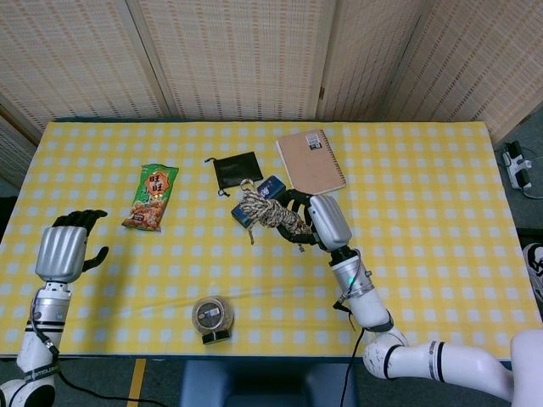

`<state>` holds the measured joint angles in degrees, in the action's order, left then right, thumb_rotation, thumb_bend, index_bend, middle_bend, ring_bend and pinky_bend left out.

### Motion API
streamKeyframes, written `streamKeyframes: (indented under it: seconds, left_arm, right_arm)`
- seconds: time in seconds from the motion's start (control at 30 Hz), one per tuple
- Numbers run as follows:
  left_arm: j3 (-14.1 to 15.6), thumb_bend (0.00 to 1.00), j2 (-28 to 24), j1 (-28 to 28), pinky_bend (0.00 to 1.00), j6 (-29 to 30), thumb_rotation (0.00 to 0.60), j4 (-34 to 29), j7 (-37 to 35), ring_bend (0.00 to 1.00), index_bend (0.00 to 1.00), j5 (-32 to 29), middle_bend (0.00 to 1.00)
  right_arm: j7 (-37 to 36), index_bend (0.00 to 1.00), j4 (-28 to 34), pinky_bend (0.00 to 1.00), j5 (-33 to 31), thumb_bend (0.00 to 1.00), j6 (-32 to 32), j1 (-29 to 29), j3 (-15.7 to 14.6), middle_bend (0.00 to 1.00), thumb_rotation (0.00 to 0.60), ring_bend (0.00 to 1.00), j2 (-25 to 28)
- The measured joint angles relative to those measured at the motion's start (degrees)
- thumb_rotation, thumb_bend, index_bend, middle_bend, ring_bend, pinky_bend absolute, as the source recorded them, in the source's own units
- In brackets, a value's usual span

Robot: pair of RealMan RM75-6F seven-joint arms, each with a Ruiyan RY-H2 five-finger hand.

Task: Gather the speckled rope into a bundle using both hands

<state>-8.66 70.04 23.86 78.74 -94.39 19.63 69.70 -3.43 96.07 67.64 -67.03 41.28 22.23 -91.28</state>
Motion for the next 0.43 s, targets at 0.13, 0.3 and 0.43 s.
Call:
streamKeyframes:
  seconds: [0.13, 0.3, 0.43]
  left_arm:
    - [1.5, 0.29, -1.0, -3.2, 0.32, 2.7, 0.600, 0.3, -1.2, 0.29, 0.30, 0.6, 0.34]
    - [3.7, 0.29, -1.1, -7.6, 0.30, 7.8, 0.600, 2.9, -3.1, 0.29, 0.30, 3.4, 0.33]
    - [5.6, 0.29, -0.8, -11.0, 0.30, 10.8, 0.600, 5.0, -6.0, 0.29, 0.29, 5.8, 0.33]
  right_arm:
    - [-1.4, 0.90, 1.5, 0.72, 1.5, 0.63, -0.2, -1.7, -1.3, 0.79, 0.600, 0.85, 2.4]
    - [-3.4, 0.90, 2.9, 0.72, 3.3, 0.63, -0.9, -3.4, -2.5, 0.79, 0.600, 0.85, 4.2]
    - [-4.2, 0.90, 3.3, 0.73, 4.2, 0.64, -1.4, -4.2, -3.1, 0.80, 0.600, 0.85, 5.0]
